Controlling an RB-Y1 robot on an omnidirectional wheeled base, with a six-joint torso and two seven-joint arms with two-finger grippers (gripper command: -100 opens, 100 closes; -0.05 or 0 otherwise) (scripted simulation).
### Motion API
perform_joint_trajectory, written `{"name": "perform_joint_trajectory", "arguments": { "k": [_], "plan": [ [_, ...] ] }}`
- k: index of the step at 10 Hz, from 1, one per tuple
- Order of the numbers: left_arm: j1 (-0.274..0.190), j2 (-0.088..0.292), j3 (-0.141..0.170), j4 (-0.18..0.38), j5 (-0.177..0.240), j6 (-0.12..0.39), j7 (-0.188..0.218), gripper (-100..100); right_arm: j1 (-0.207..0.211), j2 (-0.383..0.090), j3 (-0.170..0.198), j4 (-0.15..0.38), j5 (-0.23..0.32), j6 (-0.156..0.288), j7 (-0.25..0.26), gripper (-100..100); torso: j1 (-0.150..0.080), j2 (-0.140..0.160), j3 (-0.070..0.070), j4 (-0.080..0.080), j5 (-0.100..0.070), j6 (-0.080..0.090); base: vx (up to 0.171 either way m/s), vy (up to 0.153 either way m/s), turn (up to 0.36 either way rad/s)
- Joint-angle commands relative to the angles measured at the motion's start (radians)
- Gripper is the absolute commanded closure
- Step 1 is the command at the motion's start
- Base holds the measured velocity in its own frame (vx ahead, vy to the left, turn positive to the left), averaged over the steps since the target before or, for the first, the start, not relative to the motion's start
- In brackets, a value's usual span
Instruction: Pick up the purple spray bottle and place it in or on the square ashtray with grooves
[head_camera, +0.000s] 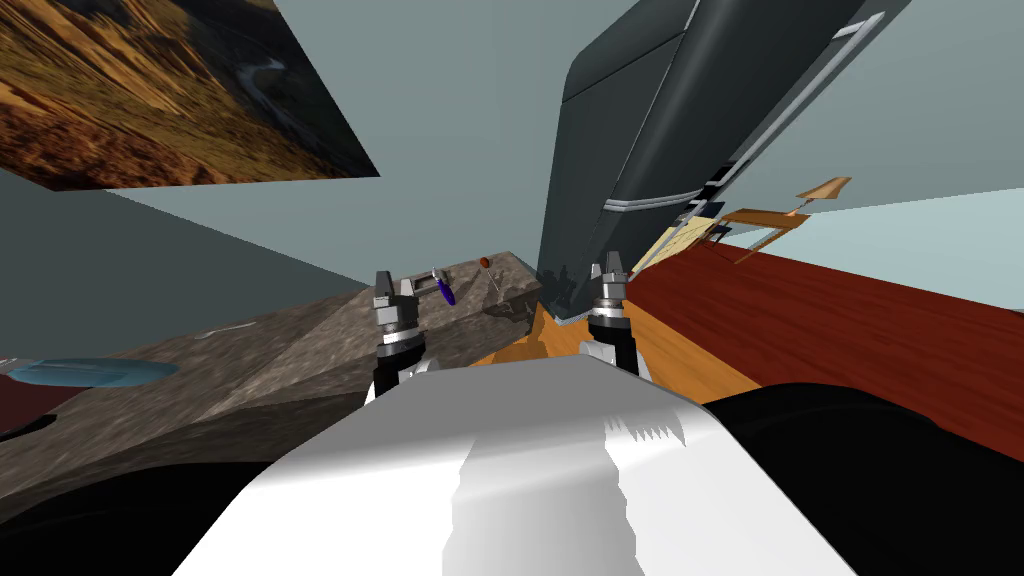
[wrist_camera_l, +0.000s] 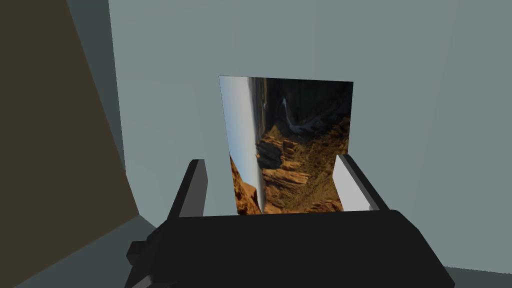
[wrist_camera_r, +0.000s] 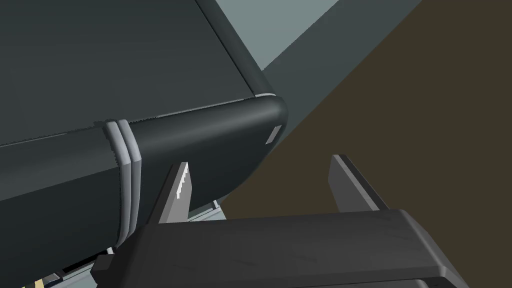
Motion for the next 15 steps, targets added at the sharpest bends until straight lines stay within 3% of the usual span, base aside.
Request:
{"name": "perform_joint_trajectory", "arguments": {
  "k": [1, 6, 15],
  "plan": [
    [-0.004, 0.034, -0.003, 0.010, -0.012, 0.006, -0.005, -100, 0.000, 0.000, 0.000, 0.000, 0.000, 0.000, 0.000, 0, 0.000, 0.000, 0.000, 0.000, 0.000, 0.000, 0.004, -0.002, 0.039],
    [-0.019, 0.128, -0.016, 0.052, -0.062, 0.031, -0.024, -100, 0.000, 0.000, 0.000, 0.000, 0.000, 0.000, 0.000, 0, 0.000, -0.001, 0.000, 0.000, 0.000, 0.000, 0.009, -0.006, 0.062],
    [-0.054, 0.310, -0.045, 0.172, -0.193, 0.106, -0.083, -100, 0.000, 0.000, 0.000, 0.000, 0.000, 0.000, 0.000, 0, -0.001, -0.002, -0.001, 0.000, 0.000, 0.000, 0.020, -0.011, 0.081]
  ]
}}
